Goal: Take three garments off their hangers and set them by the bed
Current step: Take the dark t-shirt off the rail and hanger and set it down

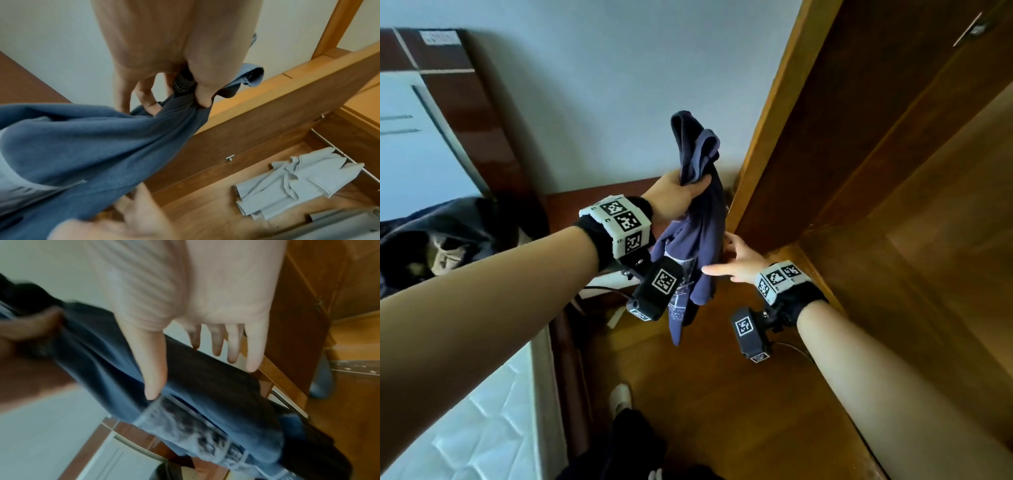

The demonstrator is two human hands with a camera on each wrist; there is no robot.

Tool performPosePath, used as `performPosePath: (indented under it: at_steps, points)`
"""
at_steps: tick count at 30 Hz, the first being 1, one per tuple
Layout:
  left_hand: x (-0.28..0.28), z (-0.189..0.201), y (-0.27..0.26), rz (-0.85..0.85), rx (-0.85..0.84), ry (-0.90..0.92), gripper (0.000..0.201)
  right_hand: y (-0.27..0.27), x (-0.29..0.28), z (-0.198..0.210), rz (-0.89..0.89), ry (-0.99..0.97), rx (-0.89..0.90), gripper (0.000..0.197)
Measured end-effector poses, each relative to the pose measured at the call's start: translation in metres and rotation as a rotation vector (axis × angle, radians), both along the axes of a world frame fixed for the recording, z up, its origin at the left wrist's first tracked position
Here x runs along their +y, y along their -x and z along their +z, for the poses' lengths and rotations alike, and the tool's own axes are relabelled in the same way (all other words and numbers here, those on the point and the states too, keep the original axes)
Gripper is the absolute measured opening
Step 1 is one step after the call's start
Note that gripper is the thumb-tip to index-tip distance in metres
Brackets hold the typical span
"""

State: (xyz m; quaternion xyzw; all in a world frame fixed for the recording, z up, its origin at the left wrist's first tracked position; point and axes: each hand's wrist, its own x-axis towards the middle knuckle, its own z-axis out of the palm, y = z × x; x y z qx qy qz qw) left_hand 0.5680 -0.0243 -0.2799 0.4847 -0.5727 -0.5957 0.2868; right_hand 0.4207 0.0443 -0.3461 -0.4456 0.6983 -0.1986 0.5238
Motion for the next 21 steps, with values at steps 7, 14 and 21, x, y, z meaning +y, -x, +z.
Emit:
performPosePath:
  at_steps: [7,14,21]
  points:
    - [-0.065,0.022,-0.053,0.007,0.234,-0.107,0.012,-0.048,-0.083,-0.062,0.004,-0.057,0.186,0.101]
    - [-0.128,0.02,-0.123,0.276,0.302,-0.107,0.016,-0.091,-0.127,-0.052,-0.133,-0.081,0.186,0.052]
    - [-0.167,-0.043,-0.19,0.518,0.056,-0.183,0.015,-0.082,-0.19,-0.055,-0.26,-0.078,0.267,0.051]
